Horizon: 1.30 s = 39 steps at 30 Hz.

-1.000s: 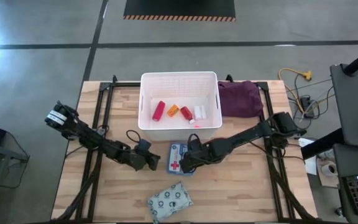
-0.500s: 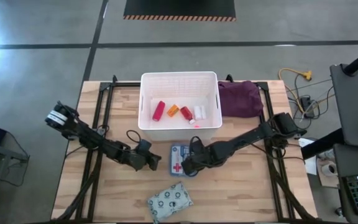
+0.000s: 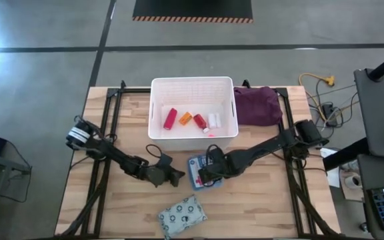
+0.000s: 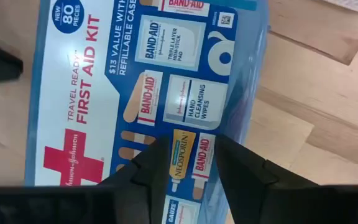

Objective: Pick & place medical supplies in basket/bin
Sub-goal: Put the blue first aid kit into the white bin

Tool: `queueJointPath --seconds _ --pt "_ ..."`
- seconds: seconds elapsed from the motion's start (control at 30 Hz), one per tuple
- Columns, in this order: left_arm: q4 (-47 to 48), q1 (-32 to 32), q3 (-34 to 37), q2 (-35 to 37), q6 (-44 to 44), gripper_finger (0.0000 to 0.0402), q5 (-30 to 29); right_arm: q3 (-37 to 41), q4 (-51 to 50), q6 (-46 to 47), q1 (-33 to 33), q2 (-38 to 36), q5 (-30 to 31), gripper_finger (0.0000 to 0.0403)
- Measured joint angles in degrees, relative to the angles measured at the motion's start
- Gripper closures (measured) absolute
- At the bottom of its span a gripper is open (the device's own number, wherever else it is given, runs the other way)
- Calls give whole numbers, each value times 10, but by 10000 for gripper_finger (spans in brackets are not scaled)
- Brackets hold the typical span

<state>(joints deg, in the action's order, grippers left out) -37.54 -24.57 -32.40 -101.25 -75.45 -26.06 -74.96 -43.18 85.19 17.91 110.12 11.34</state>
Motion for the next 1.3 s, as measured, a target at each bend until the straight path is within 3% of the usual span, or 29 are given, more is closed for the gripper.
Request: queueJointPath --seconds 0.2,0.4,0.6,0.73,1.03,1.3 --pt "13 6 -20 -7 19 398 10 0 7 1 11 5 -3 285" --pt "13 6 -17 -1 21 382 10 -2 22 -1 16 5 -3 260" --pt "12 5 -10 0 23 349 6 -43 -58 3 30 -13 77 238" --pt "12 5 -9 2 23 344 7 -43 -107 3 18 -25 64 264" --pt "27 5 -6 4 24 343 14 -25 -103 36 12 -13 56 383" --pt "31 5 6 5 24 343 20 -46 -80 1 7 -27 77 394"
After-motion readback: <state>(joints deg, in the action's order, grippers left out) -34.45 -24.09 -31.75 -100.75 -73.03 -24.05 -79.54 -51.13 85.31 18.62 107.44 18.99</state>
